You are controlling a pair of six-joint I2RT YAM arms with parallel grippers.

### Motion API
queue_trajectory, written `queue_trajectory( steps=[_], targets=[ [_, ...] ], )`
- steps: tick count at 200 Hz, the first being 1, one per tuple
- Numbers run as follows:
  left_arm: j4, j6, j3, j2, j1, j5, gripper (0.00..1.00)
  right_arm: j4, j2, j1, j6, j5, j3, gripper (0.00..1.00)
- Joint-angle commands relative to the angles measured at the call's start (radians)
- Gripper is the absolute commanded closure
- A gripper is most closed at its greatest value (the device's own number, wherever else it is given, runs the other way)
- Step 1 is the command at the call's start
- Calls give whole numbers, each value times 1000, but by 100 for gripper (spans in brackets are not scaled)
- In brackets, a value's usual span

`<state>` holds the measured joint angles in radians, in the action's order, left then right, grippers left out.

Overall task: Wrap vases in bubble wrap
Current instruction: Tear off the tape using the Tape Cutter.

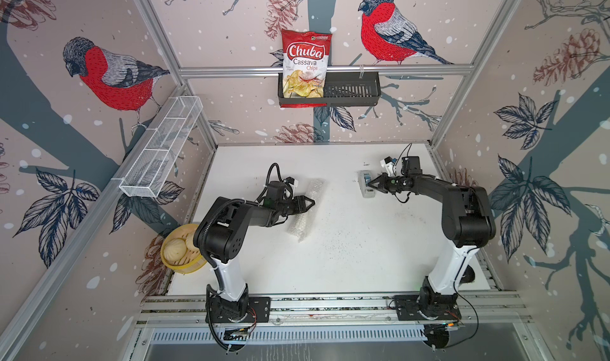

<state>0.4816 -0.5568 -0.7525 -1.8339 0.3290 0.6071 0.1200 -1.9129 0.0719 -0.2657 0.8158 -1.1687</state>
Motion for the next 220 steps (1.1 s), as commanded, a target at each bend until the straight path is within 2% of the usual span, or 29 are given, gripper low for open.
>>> queue_trajectory(
  steps=[1, 103, 220],
  targets=[
    [-138, 22, 4, -13, -2, -69, 74, -2, 20, 2, -20, 37, 1, 100],
    [-143, 24, 1, -14, -1, -69, 74, 19, 96, 5, -35, 30, -7, 100],
    [-140, 21, 1, -22, -1, -63, 74, 4, 219, 59, -23, -128, 235, 100]
  ],
)
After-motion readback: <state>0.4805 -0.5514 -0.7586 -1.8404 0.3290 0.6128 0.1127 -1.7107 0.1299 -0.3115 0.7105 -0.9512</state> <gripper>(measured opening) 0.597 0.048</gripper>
